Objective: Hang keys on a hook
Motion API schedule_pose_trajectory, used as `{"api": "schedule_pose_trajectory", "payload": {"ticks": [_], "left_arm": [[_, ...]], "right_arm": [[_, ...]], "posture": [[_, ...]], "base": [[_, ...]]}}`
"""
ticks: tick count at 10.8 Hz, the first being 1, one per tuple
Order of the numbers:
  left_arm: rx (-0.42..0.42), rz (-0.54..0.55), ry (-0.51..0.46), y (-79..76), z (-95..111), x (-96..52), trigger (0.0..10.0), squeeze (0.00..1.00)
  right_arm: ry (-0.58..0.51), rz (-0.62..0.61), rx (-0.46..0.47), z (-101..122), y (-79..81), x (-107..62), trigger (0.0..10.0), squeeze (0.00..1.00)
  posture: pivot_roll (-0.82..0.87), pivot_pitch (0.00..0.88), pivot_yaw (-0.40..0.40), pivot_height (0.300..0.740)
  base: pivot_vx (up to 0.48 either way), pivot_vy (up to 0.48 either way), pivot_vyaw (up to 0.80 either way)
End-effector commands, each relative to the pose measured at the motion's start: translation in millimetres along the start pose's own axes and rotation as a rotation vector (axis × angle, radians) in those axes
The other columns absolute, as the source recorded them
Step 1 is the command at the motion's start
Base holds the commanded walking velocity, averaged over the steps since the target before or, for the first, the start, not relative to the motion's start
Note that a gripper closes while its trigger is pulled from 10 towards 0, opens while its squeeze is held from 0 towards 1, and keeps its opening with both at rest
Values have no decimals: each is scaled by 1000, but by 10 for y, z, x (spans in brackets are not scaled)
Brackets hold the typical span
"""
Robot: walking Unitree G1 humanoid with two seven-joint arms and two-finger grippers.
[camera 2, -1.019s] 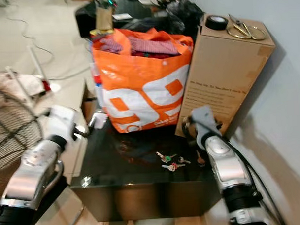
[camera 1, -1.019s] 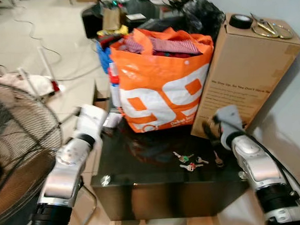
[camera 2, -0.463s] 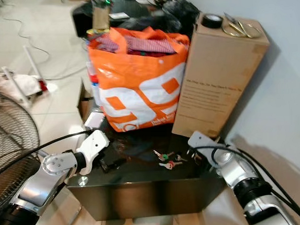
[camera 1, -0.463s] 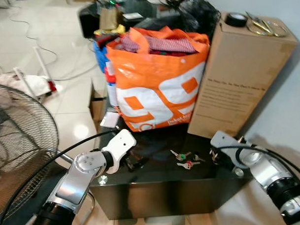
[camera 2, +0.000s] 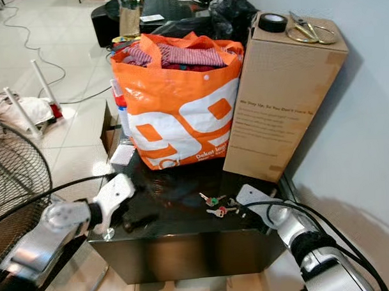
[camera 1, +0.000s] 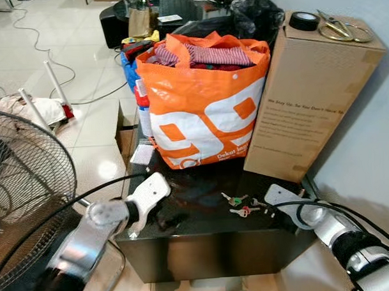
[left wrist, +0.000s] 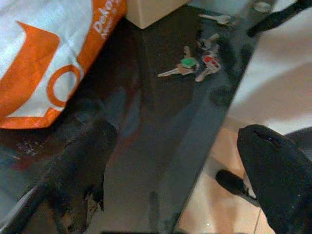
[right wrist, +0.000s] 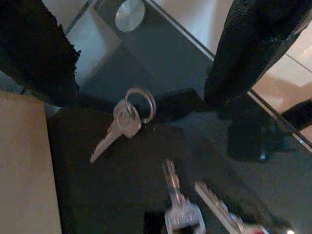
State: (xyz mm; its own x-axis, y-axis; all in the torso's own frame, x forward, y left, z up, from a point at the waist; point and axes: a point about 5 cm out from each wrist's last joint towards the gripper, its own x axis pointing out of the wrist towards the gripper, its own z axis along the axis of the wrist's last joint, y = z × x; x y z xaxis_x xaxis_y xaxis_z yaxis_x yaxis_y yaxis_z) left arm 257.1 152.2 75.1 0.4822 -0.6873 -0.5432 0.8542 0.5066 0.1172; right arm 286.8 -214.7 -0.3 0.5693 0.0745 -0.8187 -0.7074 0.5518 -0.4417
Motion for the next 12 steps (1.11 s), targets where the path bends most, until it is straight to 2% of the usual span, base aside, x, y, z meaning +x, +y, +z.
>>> {"api": "schedule_pose_trajectory", "payload": {"ticks": [1, 3, 6, 7, 8, 9, 10, 11, 12], "left_arm": [[14, -10, 1, 10, 15, -20, 10000, 878], [12, -13, 2, -8, 21, -69, 10000, 878], [18, -70, 16, -118, 32, -135, 10000, 878], [26, -86, 32, -117, 17, -183, 10000, 882], [28, -91, 38, -123, 25, -195, 10000, 878], [26, -104, 47, -150, 11, -192, 10000, 878], [25, -116, 46, -170, 24, -188, 10000, 878], [26, -124, 45, -182, 35, -180, 10000, 882], [30, -127, 52, -185, 29, -189, 10000, 882]], "right_arm": [[-29, 8, -54, 96, -38, 1, 10000, 0], [-19, 13, -75, 111, -35, 20, 10000, 0], [20, -34, -111, -7, -106, 7, 9882, 0], [42, -55, -142, -24, -146, -1, 6157, 0], [50, -60, -169, -33, -172, -8, 4588, 0], [43, -82, -147, -16, -179, -2, 3020, 0], [32, -99, -132, -1, -191, -2, 2510, 0], [32, -106, -175, 9, -185, 2, 745, 0], [39, -106, -208, -2, -159, 10, 39, 0]], "posture": [[-89, 0, -23, 740], [-75, 0, -21, 740], [-67, 0, -3, 740], [-71, 0, -1, 740], [-68, 0, 0, 740], [-82, 0, 9, 740], [-84, 0, 8, 740], [-78, 0, 1, 740], [-67, 0, -4, 740]], "base": [[0, 0, 0], [0, 0, 0], [0, 0, 0], [0, 0, 0], [0, 0, 0], [0, 0, 0], [0, 0, 0], [0, 0, 0], [0, 0, 0]]}}
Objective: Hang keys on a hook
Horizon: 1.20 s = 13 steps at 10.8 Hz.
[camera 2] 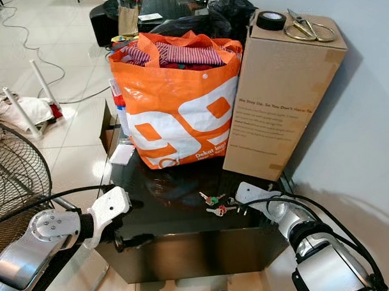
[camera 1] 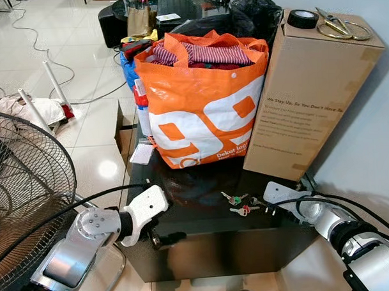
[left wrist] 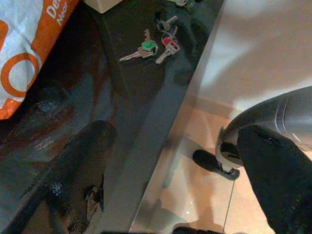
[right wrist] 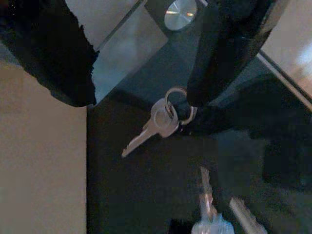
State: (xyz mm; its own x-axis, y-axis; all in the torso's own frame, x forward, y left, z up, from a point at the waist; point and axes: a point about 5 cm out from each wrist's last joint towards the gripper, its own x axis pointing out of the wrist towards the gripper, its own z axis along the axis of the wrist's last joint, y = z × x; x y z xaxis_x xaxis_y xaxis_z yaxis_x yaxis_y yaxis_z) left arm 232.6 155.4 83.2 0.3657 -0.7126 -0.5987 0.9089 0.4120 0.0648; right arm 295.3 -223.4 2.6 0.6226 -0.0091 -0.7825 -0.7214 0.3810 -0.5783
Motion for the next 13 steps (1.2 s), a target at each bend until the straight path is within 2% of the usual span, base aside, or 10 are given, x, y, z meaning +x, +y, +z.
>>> {"api": "schedule_pose_trajectory", "payload": {"ticks": [1, 2, 3, 4, 6, 9, 12, 13], "left_arm": [[10, -8, 4, -9, 17, -42, 10000, 878], [7, -5, 12, -14, 3, -77, 10000, 882], [6, -3, 18, -22, -4, -105, 10000, 878], [4, -4, 22, -32, -7, -126, 10000, 882], [7, -9, 35, -56, -3, -166, 10000, 882], [14, -21, 60, -95, -1, -292, 10000, 878], [15, -38, 76, -114, -25, -324, 10000, 878], [14, -41, 74, -107, -33, -303, 10000, 882]], "right_arm": [[-2, -13, -15, 19, -26, 0, 0, 0], [-3, -12, -24, 28, -5, 6, 0, 0], [-1, -2, -35, 34, 25, 12, 2196, 0], [-3, 7, -34, 41, 53, 18, 8471, 0], [2, -1, -41, 39, 91, 27, 10000, 0], [63, -25, -86, -49, 117, 27, 10000, 0], [107, -5, -121, -137, 110, 12, 9725, 0], [118, 21, -116, -163, 93, 3, 7451, 0]], "posture": [[-58, 10, -8, 740], [-54, 21, -9, 740], [-47, 33, -9, 740], [-42, 41, -7, 740], [-29, 63, 5, 740], [-2, 113, 26, 740], [-16, 113, 40, 740], [-31, 98, 45, 740]], "base": [[0, 0, 0], [0, 0, 0], [0, 0, 0], [0, 0, 0], [0, 0, 0], [0, 0, 0], [0, 0, 0], [0, 0, 0]]}}
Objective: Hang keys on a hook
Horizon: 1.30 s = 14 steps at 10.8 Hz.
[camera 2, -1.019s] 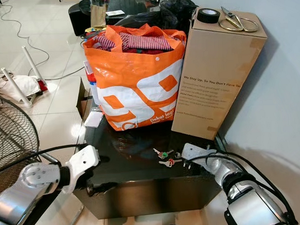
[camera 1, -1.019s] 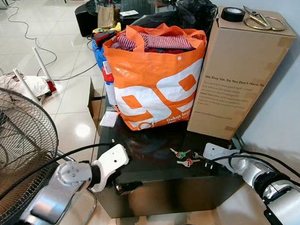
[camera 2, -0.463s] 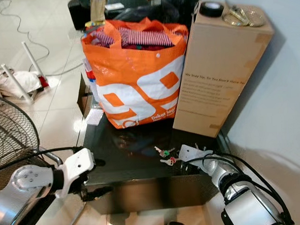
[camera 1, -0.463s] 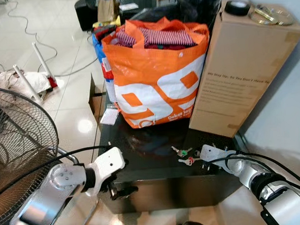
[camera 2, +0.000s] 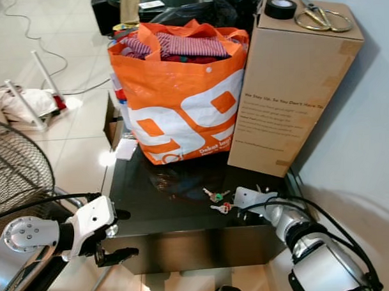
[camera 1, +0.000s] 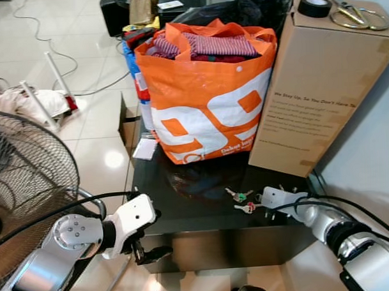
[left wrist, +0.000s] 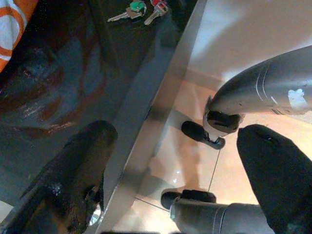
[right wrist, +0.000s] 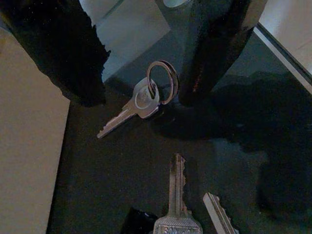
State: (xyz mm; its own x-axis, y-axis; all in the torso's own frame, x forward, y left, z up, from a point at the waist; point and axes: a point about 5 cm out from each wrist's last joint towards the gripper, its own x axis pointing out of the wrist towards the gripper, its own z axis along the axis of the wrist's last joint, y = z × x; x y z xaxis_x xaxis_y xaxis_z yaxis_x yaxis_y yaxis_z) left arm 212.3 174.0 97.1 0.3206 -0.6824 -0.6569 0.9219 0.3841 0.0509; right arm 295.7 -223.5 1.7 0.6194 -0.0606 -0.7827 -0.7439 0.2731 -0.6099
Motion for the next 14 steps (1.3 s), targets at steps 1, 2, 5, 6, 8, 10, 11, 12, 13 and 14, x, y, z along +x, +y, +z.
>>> {"api": "schedule_pose_trajectory", "payload": {"ticks": [1, 2, 5, 6, 8, 10, 11, 12, 13, 14], "left_arm": [[4, -13, -5, 10, 11, 19, 10000, 882], [5, -14, -6, 19, 14, 22, 10000, 882], [7, -19, -4, 21, 36, 28, 10000, 875], [8, -20, -4, 16, 43, 30, 10000, 882], [14, -24, -6, 20, 55, 38, 10000, 878], [22, -25, -5, 44, 58, 52, 10000, 878], [25, -25, -4, 56, 56, 69, 10000, 878], [27, -24, -3, 64, 53, 88, 10000, 878], [29, -22, -6, 78, 57, 113, 10000, 878], [32, -20, -12, 97, 63, 138, 10000, 878]], "right_arm": [[78, 66, -10, -167, 111, -4, 4588, 0], [90, 78, -15, -180, 117, -5, 2706, 0], [137, 124, -6, -280, 161, -19, 0, 0], [147, 128, -3, -295, 169, -21, 0, 0], [181, 128, 11, -354, 173, -31, 0, 0], [194, 122, 17, -391, 181, -37, 0, 0], [195, 118, 29, -397, 183, -38, 0, 0], [192, 110, 42, -395, 179, -37, 0, 0], [183, 100, 56, -381, 173, -34, 0, 0], [172, 89, 70, -370, 165, -32, 0, 0]], "posture": [[-35, 94, 47, 740], [-35, 95, 49, 740], [-33, 93, 49, 740], [-35, 91, 49, 740], [-43, 84, 60, 740], [-49, 77, 67, 740], [-52, 69, 70, 740], [-55, 61, 71, 740], [-62, 49, 72, 740], [-70, 36, 74, 740]], "base": [[0, 0, 0], [0, 0, 0], [0, 0, 0], [0, 0, 0], [0, 0, 0], [0, 0, 0], [0, 0, 0], [0, 0, 0], [0, 0, 0], [0, 0, 0]]}}
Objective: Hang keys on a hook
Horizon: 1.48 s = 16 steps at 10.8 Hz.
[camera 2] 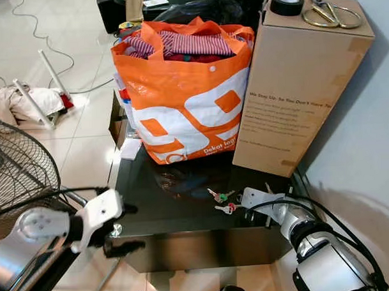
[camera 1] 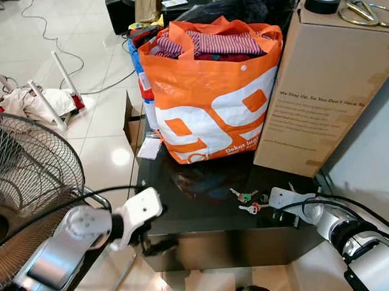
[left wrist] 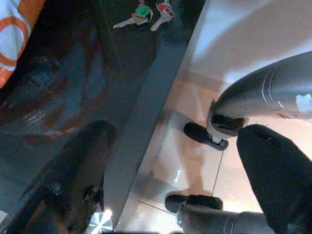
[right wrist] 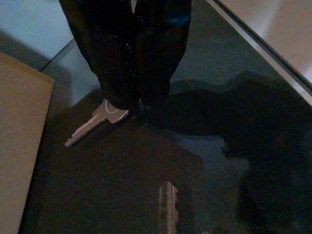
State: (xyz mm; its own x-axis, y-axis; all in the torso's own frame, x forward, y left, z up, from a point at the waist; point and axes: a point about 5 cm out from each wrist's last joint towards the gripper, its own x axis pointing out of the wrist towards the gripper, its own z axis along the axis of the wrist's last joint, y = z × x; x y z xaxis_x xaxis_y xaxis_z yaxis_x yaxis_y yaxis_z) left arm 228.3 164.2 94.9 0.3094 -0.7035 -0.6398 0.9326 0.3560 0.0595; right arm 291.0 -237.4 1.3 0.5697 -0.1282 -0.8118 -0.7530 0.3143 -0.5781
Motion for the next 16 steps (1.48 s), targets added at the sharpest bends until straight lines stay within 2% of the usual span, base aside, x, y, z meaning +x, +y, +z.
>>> {"api": "schedule_pose_trajectory", "payload": {"ticks": [1, 3, 4, 5, 6, 8, 9, 10, 11, 12, 15, 16], "left_arm": [[8, -1, 6, 3, -12, 23, 10000, 878], [5, 35, -33, 63, 21, 80, 10000, 878], [1, 101, -70, 128, 49, 123, 10000, 878], [0, 144, -98, 163, 68, 142, 10000, 878], [2, 209, -118, 217, 66, 150, 10000, 875], [-6, 312, -160, 289, 140, 197, 10000, 878], [7, 370, -177, 346, 184, 223, 10000, 882], [2, 427, -199, 410, 229, 219, 10000, 882], [-8, 475, -234, 451, 303, 194, 10000, 882], [-58, 602, -299, 532, 427, 135, 10000, 878], [-97, 661, -339, 523, 476, 169, 10000, 871], [-101, 674, -325, 488, 454, 191, 10000, 788]], "right_arm": [[80, 44, 43, -220, 141, 9, 0, 0], [1, 3, 162, -108, 18, -7, 0, 0], [-75, -12, 334, -51, -27, -32, 0, 0], [-144, -32, 404, -6, -60, -83, 0, 0], [-257, -50, 485, 50, -77, -211, 0, 0], [-414, -99, 644, 77, -97, -506, 0, 0], [-548, -113, 766, 160, -94, -691, 0, 0], [-638, -144, 902, 209, -109, -834, 0, 0], [-702, -185, 990, 250, -129, -942, 0, 0], [-865, -265, 1216, 402, -190, -1124, 0, 0], [-906, -384, 1325, 471, -221, -1157, 0, 0], [-938, -387, 1319, 561, -281, -1210, 0, 0]], "posture": [[-78, 23, 77, 740], [-101, 0, 81, 740], [-115, 0, 87, 740], [-139, 0, 104, 740], [-152, 0, 109, 740], [-162, 0, 109, 740], [-178, 0, 124, 740], [-188, 0, 136, 740], [-188, 0, 139, 740], [-175, 0, 137, 740], [-150, 0, 115, 740], [-125, 0, 86, 740]], "base": [[0, 0, 0], [0, 0, 0], [0, 0, 0], [0, 0, 0], [0, 0, 0], [0, 0, 0], [0, 0, 0], [0, 0, 0], [0, 0, 0], [0, 0, 0], [0, 0, 0], [0, 0, 0]]}}
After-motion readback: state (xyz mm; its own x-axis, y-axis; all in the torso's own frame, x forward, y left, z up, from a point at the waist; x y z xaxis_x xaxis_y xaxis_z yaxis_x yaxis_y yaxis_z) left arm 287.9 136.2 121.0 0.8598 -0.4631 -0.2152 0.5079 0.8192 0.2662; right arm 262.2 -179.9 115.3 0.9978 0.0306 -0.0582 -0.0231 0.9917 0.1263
